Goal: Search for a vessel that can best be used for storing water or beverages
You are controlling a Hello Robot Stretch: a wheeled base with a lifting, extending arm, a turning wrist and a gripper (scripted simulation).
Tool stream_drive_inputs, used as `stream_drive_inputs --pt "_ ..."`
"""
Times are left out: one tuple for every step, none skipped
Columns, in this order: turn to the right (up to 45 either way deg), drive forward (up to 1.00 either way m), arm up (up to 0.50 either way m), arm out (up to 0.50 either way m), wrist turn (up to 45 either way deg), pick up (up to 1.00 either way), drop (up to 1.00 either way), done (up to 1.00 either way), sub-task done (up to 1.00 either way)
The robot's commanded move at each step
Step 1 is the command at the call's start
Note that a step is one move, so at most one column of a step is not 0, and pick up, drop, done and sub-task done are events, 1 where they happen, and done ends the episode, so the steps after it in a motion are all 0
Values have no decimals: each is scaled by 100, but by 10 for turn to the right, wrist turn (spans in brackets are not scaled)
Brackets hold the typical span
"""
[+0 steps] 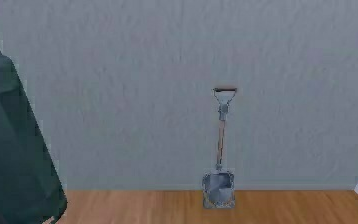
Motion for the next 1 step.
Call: stream_drive_inputs --pt "330 0 0 0 0 0 0 0 0"
